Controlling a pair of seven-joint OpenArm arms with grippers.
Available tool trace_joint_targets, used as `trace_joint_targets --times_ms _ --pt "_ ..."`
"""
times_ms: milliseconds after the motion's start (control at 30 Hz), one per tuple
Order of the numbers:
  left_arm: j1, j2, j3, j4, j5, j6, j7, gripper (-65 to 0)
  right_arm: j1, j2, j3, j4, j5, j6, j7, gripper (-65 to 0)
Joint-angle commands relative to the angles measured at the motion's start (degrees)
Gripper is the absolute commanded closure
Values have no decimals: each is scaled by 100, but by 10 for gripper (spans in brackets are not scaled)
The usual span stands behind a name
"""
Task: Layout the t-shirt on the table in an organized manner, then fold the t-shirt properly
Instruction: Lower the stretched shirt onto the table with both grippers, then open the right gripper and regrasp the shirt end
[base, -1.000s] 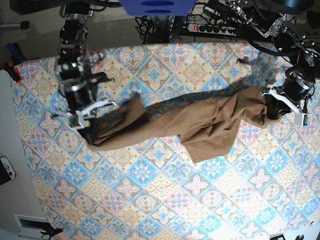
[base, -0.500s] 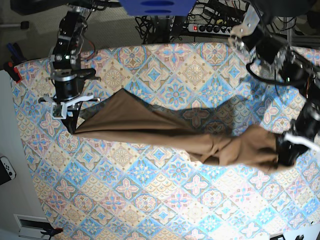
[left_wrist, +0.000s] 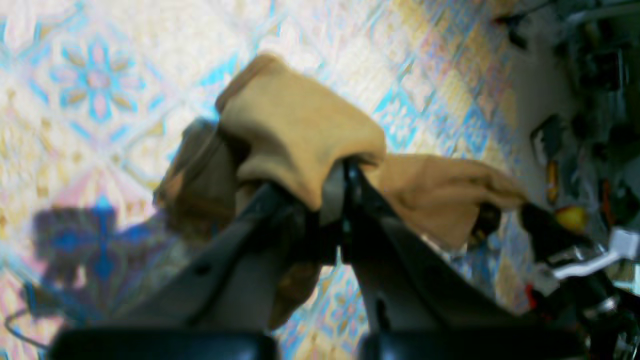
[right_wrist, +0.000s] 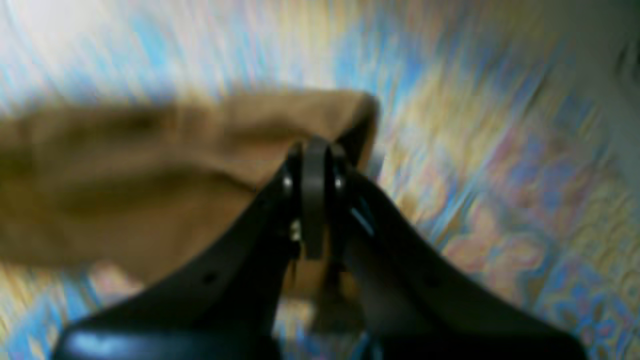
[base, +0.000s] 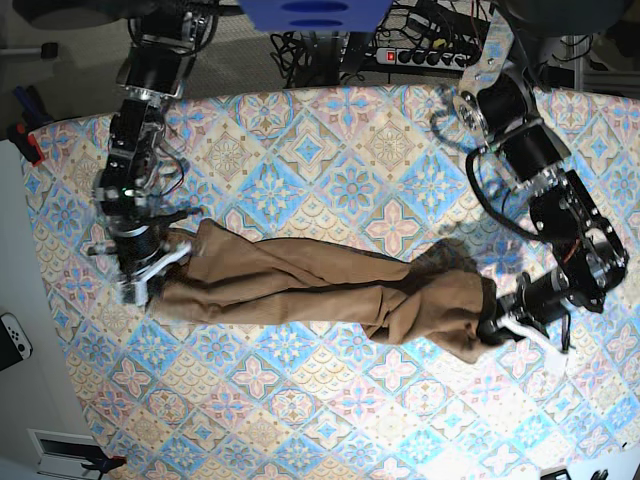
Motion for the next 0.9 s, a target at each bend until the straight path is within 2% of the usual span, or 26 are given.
trace_joint_targets --times_ms 0,67,267,367,467,600,733,867 --pt "-29 -67 21 81 -105 -17 -51 0 202 88 -147 111 121 34 245 0" --pt "94 -67 21 81 -105 -17 -51 0 202 114 -366 76 121 34 245 -16" --pt "191 -67 21 81 -105 -26 -51 0 149 114 -463 348 130 34 262 -275" --pt "191 -67 21 72 -105 -26 -51 0 26 114 -463 726 139 34 271 -364" --pt "191 -67 21 72 -105 -26 -51 0 -334 114 -463 832 139 34 517 -379" --pt "200 -67 29 72 -105 -26 -51 0 -835 88 -463 779 148 34 1353 -379" --pt "200 -67 29 63 -105 -26 -51 0 -1266 -106 -402 612 148 26 2003 -379" --pt "252 -67 29 63 -105 -26 -51 0 -1328 -299 -6 225 148 26 2416 -379"
